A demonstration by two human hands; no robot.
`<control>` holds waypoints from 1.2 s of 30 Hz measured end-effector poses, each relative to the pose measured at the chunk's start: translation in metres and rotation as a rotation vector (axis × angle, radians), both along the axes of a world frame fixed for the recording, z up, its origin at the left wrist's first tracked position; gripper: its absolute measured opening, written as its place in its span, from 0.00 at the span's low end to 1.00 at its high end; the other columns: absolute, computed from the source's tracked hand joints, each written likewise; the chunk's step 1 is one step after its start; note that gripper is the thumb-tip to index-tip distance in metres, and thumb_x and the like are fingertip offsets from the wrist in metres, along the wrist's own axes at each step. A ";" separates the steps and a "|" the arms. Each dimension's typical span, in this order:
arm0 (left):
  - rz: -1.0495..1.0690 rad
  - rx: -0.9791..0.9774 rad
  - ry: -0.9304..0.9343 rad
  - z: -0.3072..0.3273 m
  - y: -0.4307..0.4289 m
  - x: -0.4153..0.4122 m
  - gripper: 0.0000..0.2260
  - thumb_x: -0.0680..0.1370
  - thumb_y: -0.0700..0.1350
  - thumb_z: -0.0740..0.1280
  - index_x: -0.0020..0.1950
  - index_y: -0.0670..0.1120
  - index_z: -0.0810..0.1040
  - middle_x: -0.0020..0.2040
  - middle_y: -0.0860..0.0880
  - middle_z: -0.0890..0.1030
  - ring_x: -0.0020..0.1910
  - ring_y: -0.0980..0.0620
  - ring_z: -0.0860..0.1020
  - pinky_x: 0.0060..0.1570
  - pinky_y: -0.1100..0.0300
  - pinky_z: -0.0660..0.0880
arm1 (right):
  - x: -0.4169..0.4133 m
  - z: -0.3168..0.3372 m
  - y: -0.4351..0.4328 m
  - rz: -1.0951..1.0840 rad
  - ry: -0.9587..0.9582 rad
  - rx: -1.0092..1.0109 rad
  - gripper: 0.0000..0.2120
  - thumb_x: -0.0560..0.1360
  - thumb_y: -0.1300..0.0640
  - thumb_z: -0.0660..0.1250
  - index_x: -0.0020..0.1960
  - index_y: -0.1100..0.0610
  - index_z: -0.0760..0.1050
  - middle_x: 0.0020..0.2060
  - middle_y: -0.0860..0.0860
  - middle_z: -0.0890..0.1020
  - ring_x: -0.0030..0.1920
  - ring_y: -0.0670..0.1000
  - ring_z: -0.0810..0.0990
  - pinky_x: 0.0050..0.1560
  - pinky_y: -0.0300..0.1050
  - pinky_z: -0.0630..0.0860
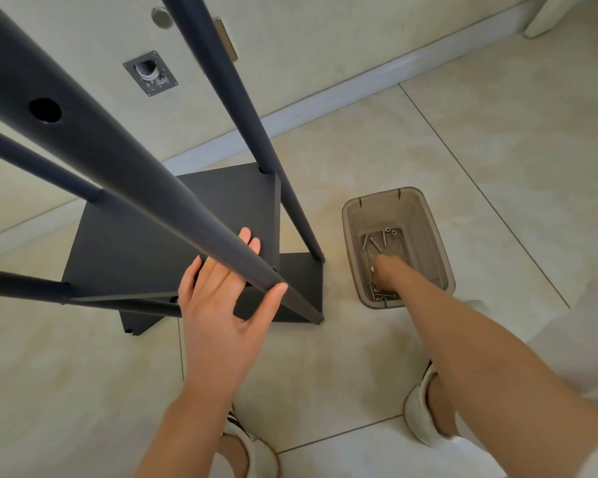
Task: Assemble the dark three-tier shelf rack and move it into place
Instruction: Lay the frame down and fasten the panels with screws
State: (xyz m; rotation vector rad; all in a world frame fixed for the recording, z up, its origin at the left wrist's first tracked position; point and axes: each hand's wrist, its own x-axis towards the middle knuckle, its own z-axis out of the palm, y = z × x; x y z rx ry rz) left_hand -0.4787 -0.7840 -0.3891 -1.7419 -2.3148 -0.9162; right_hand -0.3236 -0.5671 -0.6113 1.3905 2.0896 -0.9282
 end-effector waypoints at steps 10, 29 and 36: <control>0.005 -0.007 -0.002 0.002 -0.001 0.002 0.22 0.77 0.56 0.66 0.67 0.46 0.79 0.70 0.50 0.75 0.74 0.62 0.63 0.75 0.49 0.61 | 0.005 -0.002 -0.002 -0.096 0.060 -0.007 0.10 0.80 0.64 0.60 0.57 0.66 0.77 0.54 0.61 0.81 0.53 0.60 0.80 0.45 0.44 0.73; 0.018 -0.024 -0.051 0.012 0.000 0.005 0.20 0.76 0.54 0.73 0.65 0.46 0.81 0.66 0.58 0.73 0.70 0.61 0.68 0.72 0.44 0.65 | 0.035 0.047 -0.014 -1.142 0.831 -0.355 0.07 0.77 0.67 0.68 0.54 0.65 0.81 0.44 0.59 0.84 0.43 0.53 0.83 0.41 0.47 0.82; 0.069 -0.082 -0.059 0.024 0.003 0.011 0.17 0.72 0.48 0.78 0.59 0.47 0.83 0.63 0.62 0.72 0.69 0.45 0.76 0.71 0.45 0.63 | -0.006 0.106 -0.059 -1.102 1.124 -0.461 0.09 0.76 0.61 0.71 0.55 0.62 0.80 0.46 0.56 0.85 0.43 0.50 0.85 0.47 0.45 0.83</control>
